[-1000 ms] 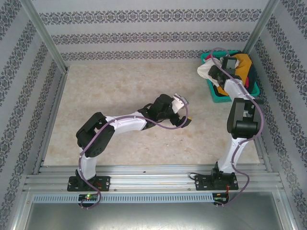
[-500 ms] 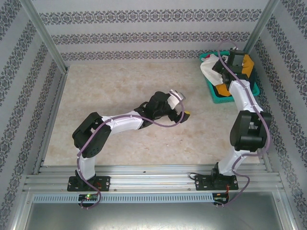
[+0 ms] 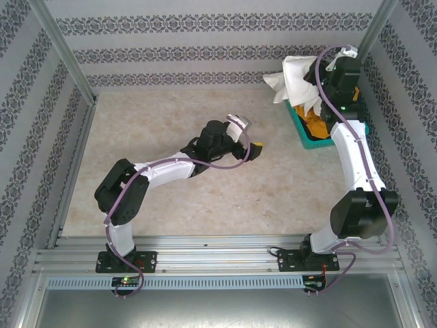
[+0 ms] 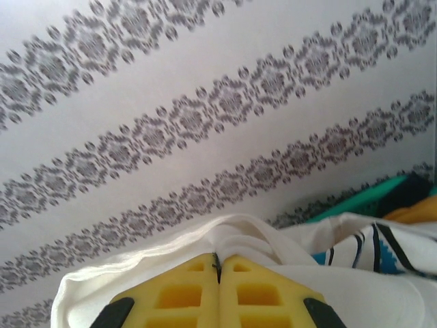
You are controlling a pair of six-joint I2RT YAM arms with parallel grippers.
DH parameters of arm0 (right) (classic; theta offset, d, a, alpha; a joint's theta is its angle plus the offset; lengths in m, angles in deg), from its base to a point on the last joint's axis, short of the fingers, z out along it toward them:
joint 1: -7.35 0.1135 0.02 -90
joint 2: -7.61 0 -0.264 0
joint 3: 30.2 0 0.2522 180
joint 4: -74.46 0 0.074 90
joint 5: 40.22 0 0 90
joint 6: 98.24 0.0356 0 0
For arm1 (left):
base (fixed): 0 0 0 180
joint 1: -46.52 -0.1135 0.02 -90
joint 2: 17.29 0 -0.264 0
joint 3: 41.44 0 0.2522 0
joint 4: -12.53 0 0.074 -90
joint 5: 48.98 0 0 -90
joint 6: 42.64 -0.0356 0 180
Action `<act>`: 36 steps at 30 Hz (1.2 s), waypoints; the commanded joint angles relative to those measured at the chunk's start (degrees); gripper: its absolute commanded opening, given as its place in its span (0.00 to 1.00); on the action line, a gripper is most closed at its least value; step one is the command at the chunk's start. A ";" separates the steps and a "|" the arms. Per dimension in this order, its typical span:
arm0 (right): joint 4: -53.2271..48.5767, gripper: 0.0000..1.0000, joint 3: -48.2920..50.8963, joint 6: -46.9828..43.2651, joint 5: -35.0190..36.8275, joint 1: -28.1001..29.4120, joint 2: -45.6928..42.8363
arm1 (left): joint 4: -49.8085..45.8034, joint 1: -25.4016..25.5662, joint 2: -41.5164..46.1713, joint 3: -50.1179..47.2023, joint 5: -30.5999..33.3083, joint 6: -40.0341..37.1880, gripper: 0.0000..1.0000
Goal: Fold and stack the t-shirts
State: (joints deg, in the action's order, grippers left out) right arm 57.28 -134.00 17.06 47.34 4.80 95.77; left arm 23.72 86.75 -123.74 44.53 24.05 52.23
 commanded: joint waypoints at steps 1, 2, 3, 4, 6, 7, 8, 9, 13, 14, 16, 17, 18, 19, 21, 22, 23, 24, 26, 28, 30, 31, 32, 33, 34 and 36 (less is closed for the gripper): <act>5.44 0.00 -5.62 -0.58 -0.75 1.09 -2.34 | 2.23 -1.26 3.32 -0.50 -1.24 1.79 1.00; 5.41 0.00 -6.73 -0.59 -1.72 1.36 -2.33 | 2.11 -1.50 3.82 -0.72 -1.22 1.73 1.00; 5.38 0.00 -7.62 -0.53 -2.58 1.77 -2.26 | 1.97 -1.79 4.25 -0.86 -1.12 1.82 1.00; 5.20 0.00 -8.95 -0.66 -3.48 2.16 -2.14 | 1.48 -2.10 4.80 -1.00 -0.81 1.98 1.00; 4.83 0.00 -10.97 -0.90 -5.69 2.92 -1.69 | 0.03 -2.60 5.67 -0.80 0.00 2.19 1.00; 4.42 0.00 -12.22 -0.78 -6.96 3.36 -1.38 | -1.00 -2.85 6.27 -0.68 0.81 2.05 1.00; 4.07 0.00 -13.51 -0.78 -8.24 3.95 -1.00 | -1.77 -3.00 6.94 -0.65 1.99 1.84 1.00; 3.81 0.00 -14.46 -0.83 -9.40 4.38 -0.61 | -2.13 -3.12 7.51 -0.68 2.88 1.54 1.00; 2.85 0.00 -16.97 -0.09 -14.26 7.89 1.31 | -4.03 -4.48 9.80 -1.30 4.39 1.29 1.00; 2.61 0.00 -17.32 -0.17 -15.32 9.18 1.86 | -4.52 -4.79 10.32 -1.64 4.80 1.43 1.00; 2.50 0.00 -17.95 0.22 -17.38 11.67 2.98 | -4.99 -5.45 11.30 -2.29 5.52 1.76 1.00; 2.67 0.00 -18.43 0.62 -18.80 12.92 3.76 | -5.00 -5.80 11.82 -2.95 5.67 2.10 1.00; 2.72 0.00 -18.82 0.93 -19.89 14.12 4.61 | -4.71 -6.19 12.33 -3.59 5.53 3.01 1.00; 2.73 0.00 -19.13 1.16 -20.41 15.20 5.31 | -4.23 -6.69 12.76 -4.20 5.39 4.19 1.00; 2.82 0.00 -19.41 1.93 -20.68 17.74 6.92 | -2.09 -8.04 14.12 -6.51 5.35 7.34 1.00; 2.75 0.00 -19.38 2.11 -20.47 18.83 7.54 | -1.26 -8.60 14.76 -7.60 5.36 8.28 1.00; 2.55 0.00 -19.40 2.38 -20.61 19.85 8.38 | -0.65 -8.99 15.56 -8.76 5.61 8.73 1.00; 2.54 0.00 -19.26 2.48 -20.76 20.88 9.05 | -0.65 -9.34 16.31 -9.76 5.95 8.89 1.00; 2.69 0.00 -18.50 3.10 -20.75 22.56 10.50 | -1.40 -9.90 17.92 -11.63 6.60 9.41 1.00; 3.11 0.00 -17.93 5.00 -21.14 23.26 11.68 | -1.78 -10.41 19.11 -13.39 6.92 10.02 1.00; 3.30 0.00 -18.04 6.50 -21.85 23.77 12.94 | -1.85 -10.69 20.25 -14.89 7.34 10.37 1.00; 2.79 0.08 -18.28 6.58 -22.18 23.98 13.72 | -1.92 -10.78 20.57 -15.18 7.52 10.43 1.00; 1.88 0.20 -18.71 6.68 -22.63 24.05 14.53 | -2.09 -10.78 20.91 -15.62 7.75 10.58 1.00; 1.23 0.30 -18.77 7.10 -22.93 24.09 15.29 | -2.01 -10.85 21.02 -15.92 8.16 10.84 1.00; 1.30 0.40 -18.32 7.36 -23.29 24.13 15.75 | -1.92 -10.87 21.02 -16.12 8.47 11.08 1.00; 1.17 0.64 -16.81 7.40 -22.59 23.78 15.65 | -1.52 -10.87 20.94 -16.74 9.49 12.16 1.00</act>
State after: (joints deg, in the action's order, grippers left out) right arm 56.28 -151.03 23.58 25.86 28.87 111.42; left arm 21.05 76.41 -104.03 28.86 31.68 61.91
